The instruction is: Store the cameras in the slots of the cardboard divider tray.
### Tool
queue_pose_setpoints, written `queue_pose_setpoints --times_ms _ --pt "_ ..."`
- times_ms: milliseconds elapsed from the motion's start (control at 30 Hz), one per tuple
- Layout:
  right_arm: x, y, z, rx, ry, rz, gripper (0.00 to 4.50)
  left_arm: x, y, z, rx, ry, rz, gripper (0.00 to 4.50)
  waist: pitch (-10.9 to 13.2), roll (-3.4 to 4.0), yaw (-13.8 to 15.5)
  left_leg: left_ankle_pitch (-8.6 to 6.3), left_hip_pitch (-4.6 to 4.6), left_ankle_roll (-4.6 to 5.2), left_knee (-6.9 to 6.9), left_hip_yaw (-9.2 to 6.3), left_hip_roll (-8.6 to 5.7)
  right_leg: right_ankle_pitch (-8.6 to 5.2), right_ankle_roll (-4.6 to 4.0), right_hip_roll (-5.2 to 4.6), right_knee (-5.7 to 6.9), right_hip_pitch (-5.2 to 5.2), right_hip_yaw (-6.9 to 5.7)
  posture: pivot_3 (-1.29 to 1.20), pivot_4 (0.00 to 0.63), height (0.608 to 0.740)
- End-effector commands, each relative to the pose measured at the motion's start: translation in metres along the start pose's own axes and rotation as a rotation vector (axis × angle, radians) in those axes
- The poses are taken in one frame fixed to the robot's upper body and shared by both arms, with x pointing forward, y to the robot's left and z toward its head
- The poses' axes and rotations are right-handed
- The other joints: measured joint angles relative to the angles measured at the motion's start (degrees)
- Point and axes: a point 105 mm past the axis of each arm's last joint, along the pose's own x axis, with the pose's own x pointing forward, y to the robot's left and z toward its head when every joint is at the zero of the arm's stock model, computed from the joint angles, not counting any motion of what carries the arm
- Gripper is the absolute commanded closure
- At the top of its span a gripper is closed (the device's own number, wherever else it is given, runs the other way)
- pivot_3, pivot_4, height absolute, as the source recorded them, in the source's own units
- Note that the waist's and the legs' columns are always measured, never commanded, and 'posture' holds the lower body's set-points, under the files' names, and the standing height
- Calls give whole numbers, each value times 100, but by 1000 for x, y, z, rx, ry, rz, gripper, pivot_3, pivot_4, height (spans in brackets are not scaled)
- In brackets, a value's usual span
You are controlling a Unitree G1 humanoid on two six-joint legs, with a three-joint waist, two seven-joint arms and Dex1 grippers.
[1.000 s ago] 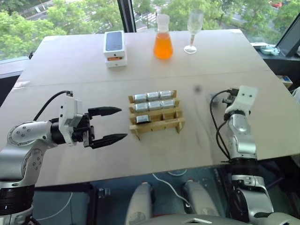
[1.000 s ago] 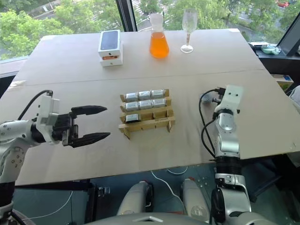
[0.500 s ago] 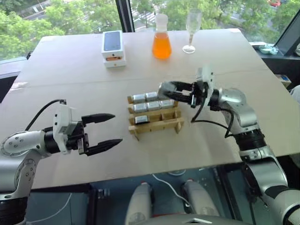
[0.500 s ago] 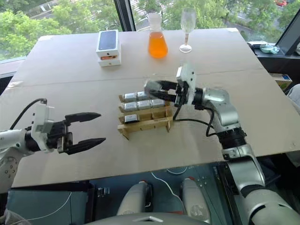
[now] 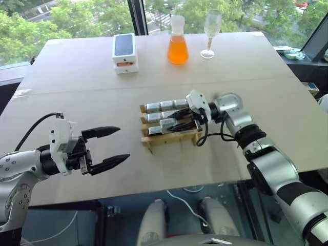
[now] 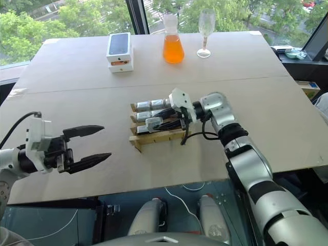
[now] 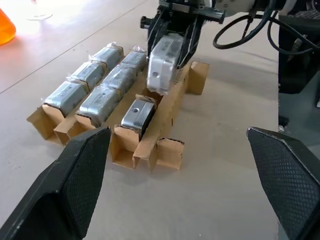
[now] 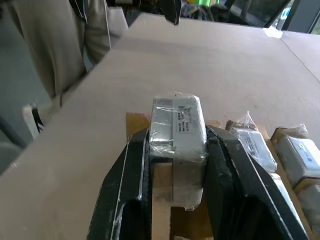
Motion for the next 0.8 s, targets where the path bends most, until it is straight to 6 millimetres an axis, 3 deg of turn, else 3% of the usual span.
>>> queue_pose_setpoints --times_ms 33,367,700,733,800 --pt "0 -4 2 -58 31 15 3683 -1 -1 12 48 -20 3 0 0 0 4 0 1 0 0 0 -2 0 0 0 1 0 -1 0 150 740" --pt "-3 -15 -3 -67 35 -83 3683 1 0 10 43 -23 -4 0 0 0 -19 0 3 -1 0 0 -3 0 -1 0 5 1 0 0 150 740" --pt "0 -7 -16 -9 69 -42 3683 2 -2 9 38 -27 -1 0 0 1 -26 0 3 -1 0 -1 -2 1 -1 -1 7 0 1 0 150 740" --pt "-1 -6 -17 0 73 -36 2677 2 -3 9 37 -28 0 0 0 0 -26 0 4 -1 0 -1 -3 1 -1 -1 7 1 1 0 150 740" --pt "-2 -6 -15 -1 68 -35 1922 2 -3 9 35 -29 2 0 0 0 -26 0 4 -1 0 -1 -2 1 -1 -1 9 1 1 0 150 740"
